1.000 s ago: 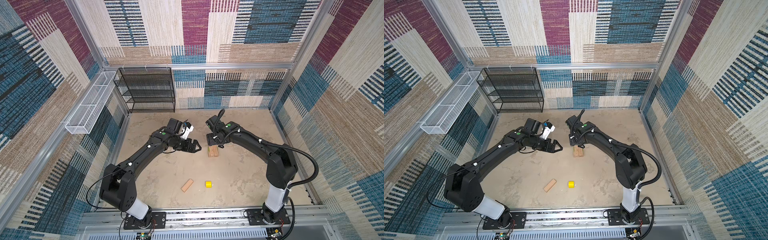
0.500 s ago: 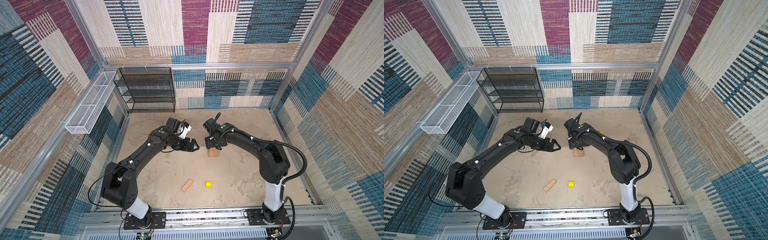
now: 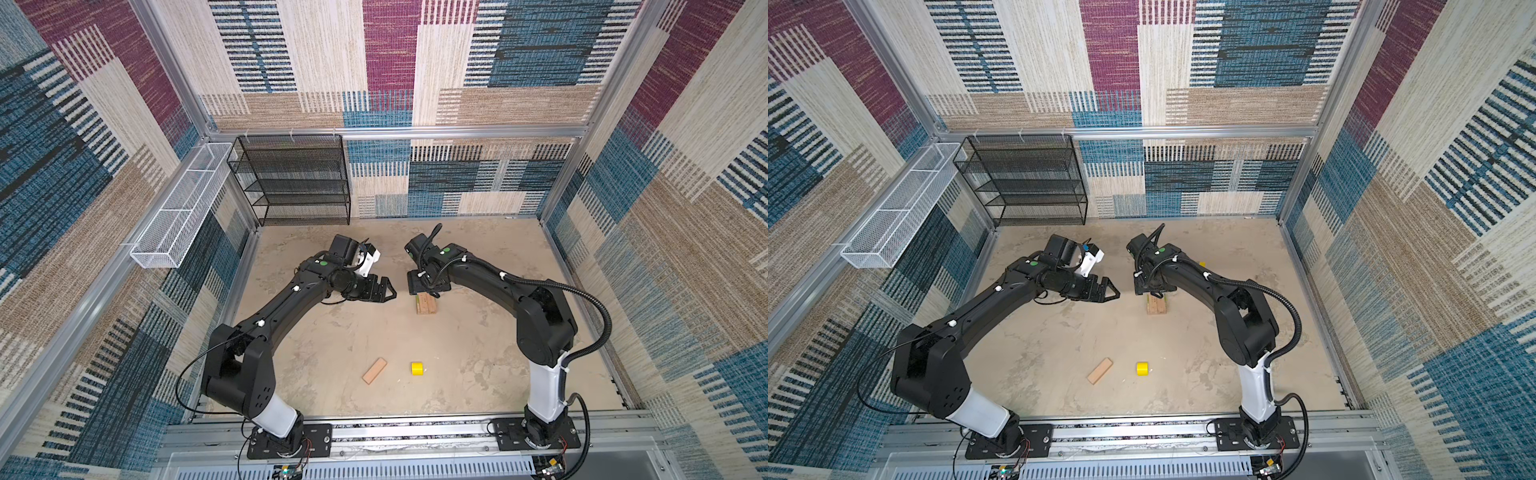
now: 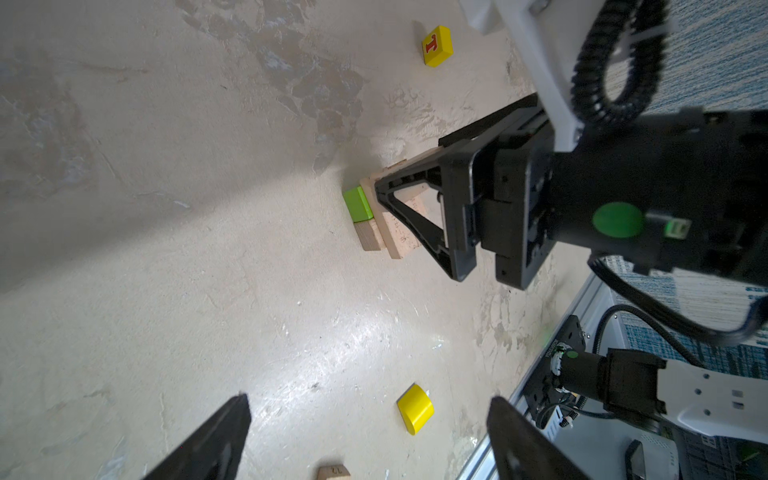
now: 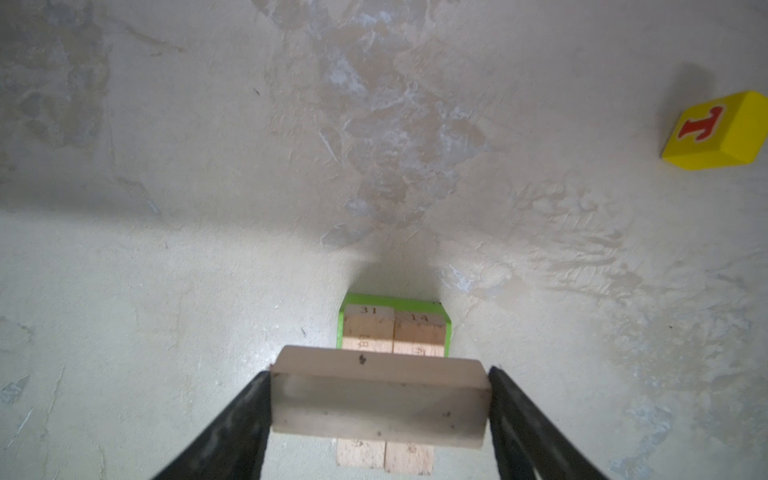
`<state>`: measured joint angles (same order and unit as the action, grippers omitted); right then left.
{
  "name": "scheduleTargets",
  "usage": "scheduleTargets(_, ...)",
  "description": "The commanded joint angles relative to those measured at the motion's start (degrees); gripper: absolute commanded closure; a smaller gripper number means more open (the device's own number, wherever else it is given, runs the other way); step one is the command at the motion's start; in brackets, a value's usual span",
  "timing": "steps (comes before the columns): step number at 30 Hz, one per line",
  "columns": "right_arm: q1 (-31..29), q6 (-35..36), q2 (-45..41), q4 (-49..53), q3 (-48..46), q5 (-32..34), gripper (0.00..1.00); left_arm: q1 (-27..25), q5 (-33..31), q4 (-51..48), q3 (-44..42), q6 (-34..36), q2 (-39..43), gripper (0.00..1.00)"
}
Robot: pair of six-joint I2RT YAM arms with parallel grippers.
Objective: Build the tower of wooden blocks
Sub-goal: 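Position the held block above the stack while the left gripper moves beside it, then lower the long wooden block onto the stack and open the right gripper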
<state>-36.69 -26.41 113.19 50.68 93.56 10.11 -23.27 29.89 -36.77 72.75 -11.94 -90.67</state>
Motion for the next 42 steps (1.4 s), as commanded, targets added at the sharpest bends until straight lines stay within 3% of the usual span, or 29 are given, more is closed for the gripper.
scheduleTargets(1, -0.05, -1.71, 0.87, 0.27, 0.99, 0.96, 1.00, 0.28, -0.31, -0.57, 0.31, 0.26, 0.02, 0.06)
scheduleTargets(36, 0.13, -2.46, 2.08, 1.02, -0.05, 0.43, 1.00, 1.18, 0.98, -1.10, 0.74, -0.18, -1.02, 0.06)
scheduleTargets(42, 0.34, -2.22, 2.49, 1.16, -0.22, 0.10, 0.95, 1.30, 1.13, -1.04, 0.73, -0.18, -1.20, 0.06)
